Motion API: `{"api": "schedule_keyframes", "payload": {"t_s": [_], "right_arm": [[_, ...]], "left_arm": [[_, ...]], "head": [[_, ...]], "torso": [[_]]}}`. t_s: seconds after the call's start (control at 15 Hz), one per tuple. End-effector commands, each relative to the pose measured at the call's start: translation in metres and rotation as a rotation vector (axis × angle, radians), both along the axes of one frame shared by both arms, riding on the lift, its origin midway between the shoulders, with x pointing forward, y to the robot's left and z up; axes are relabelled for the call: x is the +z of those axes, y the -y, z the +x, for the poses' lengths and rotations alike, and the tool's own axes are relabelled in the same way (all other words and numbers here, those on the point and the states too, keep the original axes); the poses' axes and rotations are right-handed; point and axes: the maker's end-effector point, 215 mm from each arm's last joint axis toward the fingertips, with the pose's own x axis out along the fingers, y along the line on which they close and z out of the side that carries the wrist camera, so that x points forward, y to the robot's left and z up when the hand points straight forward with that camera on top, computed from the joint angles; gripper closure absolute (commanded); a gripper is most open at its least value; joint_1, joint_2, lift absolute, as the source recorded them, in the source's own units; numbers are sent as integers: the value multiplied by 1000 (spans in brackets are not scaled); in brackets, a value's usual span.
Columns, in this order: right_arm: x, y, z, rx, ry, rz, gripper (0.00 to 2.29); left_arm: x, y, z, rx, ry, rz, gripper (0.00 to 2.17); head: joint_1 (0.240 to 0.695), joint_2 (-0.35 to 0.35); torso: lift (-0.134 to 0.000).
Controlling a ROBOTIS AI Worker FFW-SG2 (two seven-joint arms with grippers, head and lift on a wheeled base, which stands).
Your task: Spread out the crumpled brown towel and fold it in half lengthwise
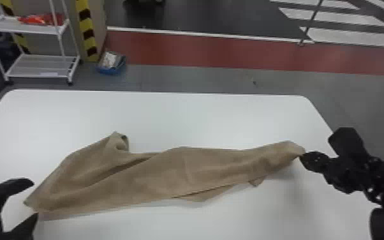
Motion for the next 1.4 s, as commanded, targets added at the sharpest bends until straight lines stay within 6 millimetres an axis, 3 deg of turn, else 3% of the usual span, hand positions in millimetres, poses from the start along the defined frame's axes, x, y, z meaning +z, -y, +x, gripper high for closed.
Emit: {"api": "schedule_keyframes", "payload": {"t_s": [0.0, 0.4, 0.47, 0.53, 0.6, 1.13, 1.27, 1.33], "right_arm": [[-1, -1, 0, -1, -1, 3, 1312], [2, 0, 2, -4, 6, 3, 1312], [2, 1, 2, -6, 7, 4, 1312], [3, 0, 3, -4, 8, 6, 1312], [3, -2, 4, -1, 9, 6, 1312], [5, -2, 5, -1, 12, 6, 1312], [3, -1, 3, -3, 9, 6, 1312], [3, -1, 2, -2, 8, 5, 1312]], "left_arm": [[-1, -2, -1, -8, -9, 16, 481], [-6, 0, -6, -18, -27, 22, 518], [-7, 0, -7, -19, -31, 22, 647], [-8, 0, -8, -19, -33, 23, 984], [-8, 0, -8, -18, -30, 23, 1025], [-11, -4, -9, -8, -28, 27, 1028], [-4, -12, -1, 43, 17, 10, 1821], [4, -14, 5, 57, 64, 5, 1885]], "head": [[695, -148], [695, -145], [695, -145], [695, -147], [695, -147], [695, -139], [695, -139], [695, -138]], "torso": [[-123], [-123], [-123], [-123], [-123], [-123], [-123], [-123]]}}
